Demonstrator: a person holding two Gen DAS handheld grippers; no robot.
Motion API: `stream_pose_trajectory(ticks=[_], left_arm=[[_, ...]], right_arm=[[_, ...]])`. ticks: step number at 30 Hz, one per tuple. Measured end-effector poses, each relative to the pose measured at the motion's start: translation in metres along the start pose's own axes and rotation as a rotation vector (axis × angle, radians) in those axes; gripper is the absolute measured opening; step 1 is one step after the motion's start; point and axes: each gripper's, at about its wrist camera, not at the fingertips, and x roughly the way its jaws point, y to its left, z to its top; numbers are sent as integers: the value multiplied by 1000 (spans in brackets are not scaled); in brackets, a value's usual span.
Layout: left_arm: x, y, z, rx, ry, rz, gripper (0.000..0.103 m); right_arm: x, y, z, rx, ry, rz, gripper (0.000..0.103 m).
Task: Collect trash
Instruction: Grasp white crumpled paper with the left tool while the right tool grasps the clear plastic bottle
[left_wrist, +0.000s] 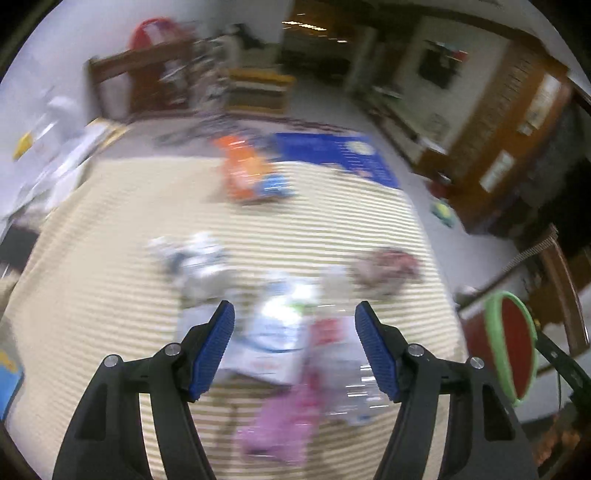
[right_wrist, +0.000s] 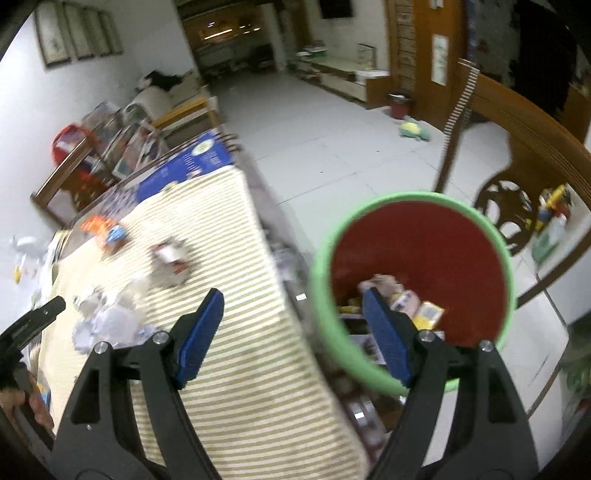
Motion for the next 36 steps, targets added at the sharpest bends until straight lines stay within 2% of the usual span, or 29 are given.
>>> stream_pose_trajectory(ticks=[2, 3, 4, 7, 12, 13, 15, 17, 20, 23, 26, 31, 34, 36], left_arm=[[11, 25, -1, -50, 34, 11, 60], [16, 33, -2, -72, 52, 0, 51], [24, 46, -4, -107, 85, -25, 48], [48, 62, -11, -146, 168, -73, 47], [71, 70, -20, -137, 230, -98, 46], [77, 73, -21, -143, 249, -115, 43], [83, 78, -22, -149, 266, -141, 39], [84, 84, -20, -149, 269, -178, 29], [72, 84, -17, -119, 249, -186, 24], [58, 89, -19, -94, 233, -198, 24], [49, 98, -18, -57, 223, -179, 24], [49, 109, -18, -39, 222, -159, 29], [52, 113, -15, -50, 221, -163, 35], [50, 116, -14, -54, 215, -164, 45]], right_arm=[[1, 22, -4, -13, 10, 24, 76], [2, 28, -6, -16, 13, 30, 76], [3, 37, -7, -22, 17, 35, 76], [5, 59, -13, -36, 23, 42, 76], [6, 92, -22, -66, 40, 55, 76], [7, 100, -24, -76, 48, 60, 76], [10, 114, -26, -95, 61, 72, 76], [13, 126, -26, -110, 72, 83, 76], [22, 144, -25, -123, 103, 110, 76], [39, 157, -21, -116, 157, 148, 76], [64, 167, -17, -105, 229, 181, 75], [106, 182, -18, -133, 337, 175, 74], [124, 188, -20, -139, 394, 180, 74], [132, 191, -21, -148, 417, 180, 74]])
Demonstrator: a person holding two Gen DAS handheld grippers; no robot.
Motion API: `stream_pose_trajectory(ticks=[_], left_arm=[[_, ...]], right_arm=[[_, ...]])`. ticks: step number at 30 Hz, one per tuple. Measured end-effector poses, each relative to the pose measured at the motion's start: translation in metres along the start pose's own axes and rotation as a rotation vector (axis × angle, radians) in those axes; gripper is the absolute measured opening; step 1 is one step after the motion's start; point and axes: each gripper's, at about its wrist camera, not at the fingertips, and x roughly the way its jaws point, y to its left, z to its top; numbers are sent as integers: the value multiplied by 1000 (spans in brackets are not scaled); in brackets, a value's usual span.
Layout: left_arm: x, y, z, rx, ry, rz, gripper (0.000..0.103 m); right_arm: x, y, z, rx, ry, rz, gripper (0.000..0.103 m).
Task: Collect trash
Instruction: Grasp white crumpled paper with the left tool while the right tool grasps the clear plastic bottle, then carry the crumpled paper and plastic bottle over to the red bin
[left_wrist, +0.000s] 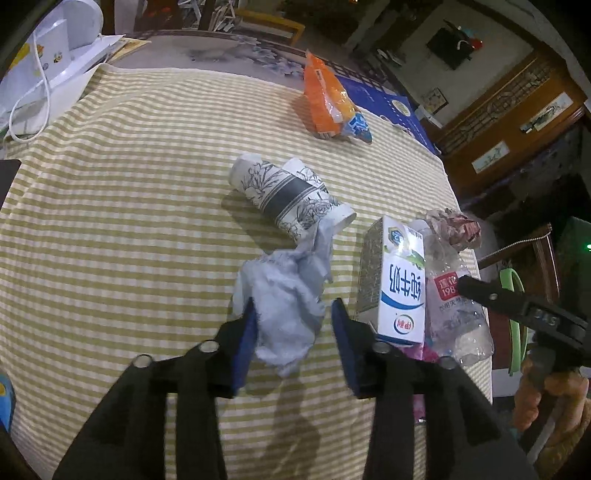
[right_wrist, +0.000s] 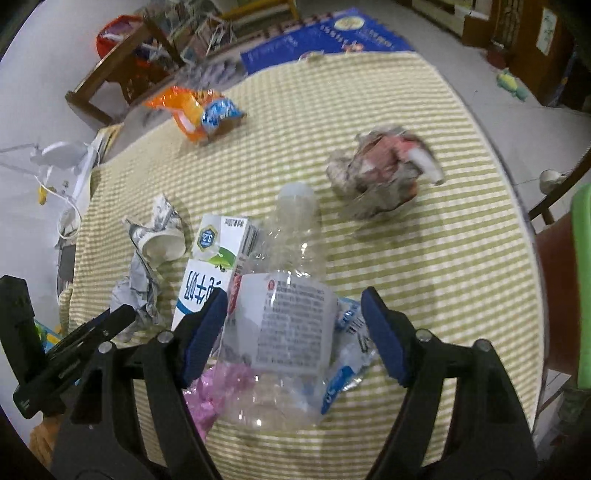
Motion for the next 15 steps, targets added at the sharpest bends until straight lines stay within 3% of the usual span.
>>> stream_pose_trajectory(ticks=[3, 7, 9, 11, 15], left_arm=[[2, 0, 2, -8, -11, -7, 53], [10, 0, 6, -12, -5, 2, 54], [14, 2, 7, -17, 3, 9, 46], [17, 2, 7, -6, 10, 22, 29], [11, -1, 8, -11, -12, 23, 27]], right_arm=[[14, 2, 2, -10, 47, 5, 74], [28, 4, 0, -16, 90, 12, 74], [32, 5, -2, -4, 99, 52, 63], [30, 4, -2, 1, 91, 66, 60], [14, 3, -7, 19, 51, 109, 59]])
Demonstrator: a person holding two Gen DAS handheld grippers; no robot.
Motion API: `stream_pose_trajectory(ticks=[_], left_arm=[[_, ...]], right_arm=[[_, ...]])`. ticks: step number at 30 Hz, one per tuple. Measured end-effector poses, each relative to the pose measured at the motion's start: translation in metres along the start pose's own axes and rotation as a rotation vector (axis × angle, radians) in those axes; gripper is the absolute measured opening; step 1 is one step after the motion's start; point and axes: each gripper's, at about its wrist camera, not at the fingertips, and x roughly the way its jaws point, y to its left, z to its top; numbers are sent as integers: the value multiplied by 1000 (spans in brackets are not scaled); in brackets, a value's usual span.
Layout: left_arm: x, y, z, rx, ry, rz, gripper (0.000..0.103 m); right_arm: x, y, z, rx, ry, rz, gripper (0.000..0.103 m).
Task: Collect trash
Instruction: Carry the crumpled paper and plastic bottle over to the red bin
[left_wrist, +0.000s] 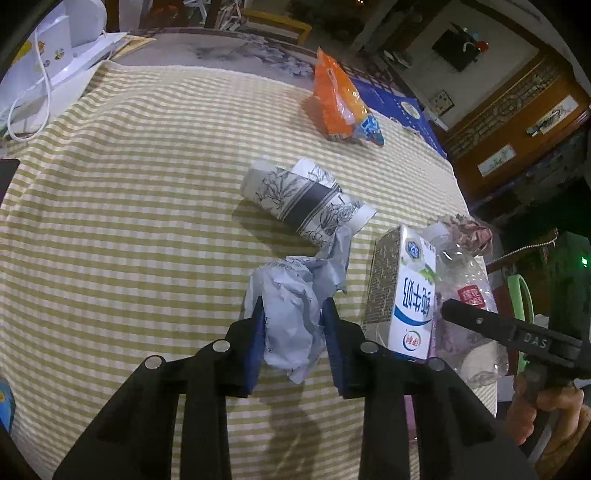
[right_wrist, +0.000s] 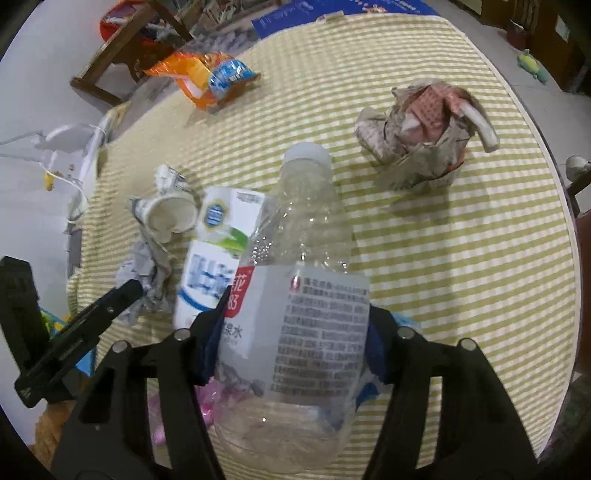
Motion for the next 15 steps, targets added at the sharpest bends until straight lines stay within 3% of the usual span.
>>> stream_pose_trajectory(ticks=[7, 15], left_arm=[[-32, -24, -1, 53, -85, -27, 27], [-61, -67, -10, 177, -152, -61, 27]], right_arm=[[-40, 1, -19, 37, -98, 110, 59], [-93, -3, -30, 31, -235, 163, 59]])
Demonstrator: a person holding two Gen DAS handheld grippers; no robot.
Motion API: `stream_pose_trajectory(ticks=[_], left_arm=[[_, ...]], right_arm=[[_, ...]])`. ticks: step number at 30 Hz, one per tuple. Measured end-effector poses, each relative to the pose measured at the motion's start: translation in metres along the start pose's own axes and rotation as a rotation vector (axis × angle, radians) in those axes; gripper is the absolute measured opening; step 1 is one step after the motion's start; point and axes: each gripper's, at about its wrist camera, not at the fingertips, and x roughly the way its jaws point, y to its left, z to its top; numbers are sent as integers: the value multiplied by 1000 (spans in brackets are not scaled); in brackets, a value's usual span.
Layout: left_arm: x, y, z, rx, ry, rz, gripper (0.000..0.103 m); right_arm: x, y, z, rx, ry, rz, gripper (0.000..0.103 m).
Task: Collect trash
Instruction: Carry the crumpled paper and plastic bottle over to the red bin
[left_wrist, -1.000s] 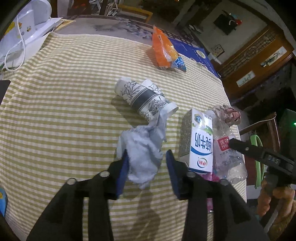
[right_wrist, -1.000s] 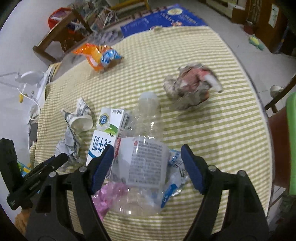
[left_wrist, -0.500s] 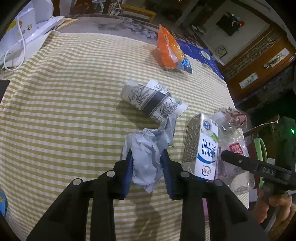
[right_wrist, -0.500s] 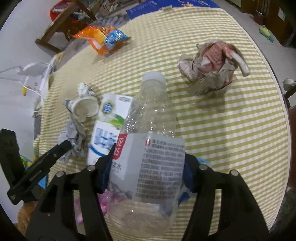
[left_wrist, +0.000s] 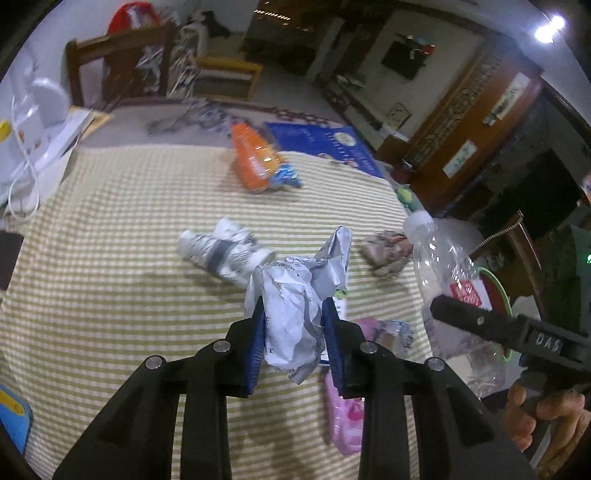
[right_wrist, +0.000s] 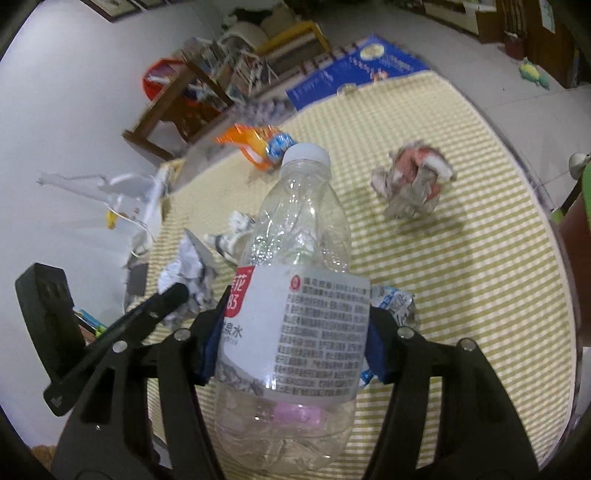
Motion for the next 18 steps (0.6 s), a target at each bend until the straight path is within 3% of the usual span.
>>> stream_pose_trajectory(ticks=[7, 18], left_arm=[[-13, -23, -6, 47, -23, -12, 27], [-14, -44, -19, 67, -11, -14, 27]], right_arm=[[-30, -9, -8, 21, -66, 3, 59], [-54, -40, -18, 80, -102, 12, 60]])
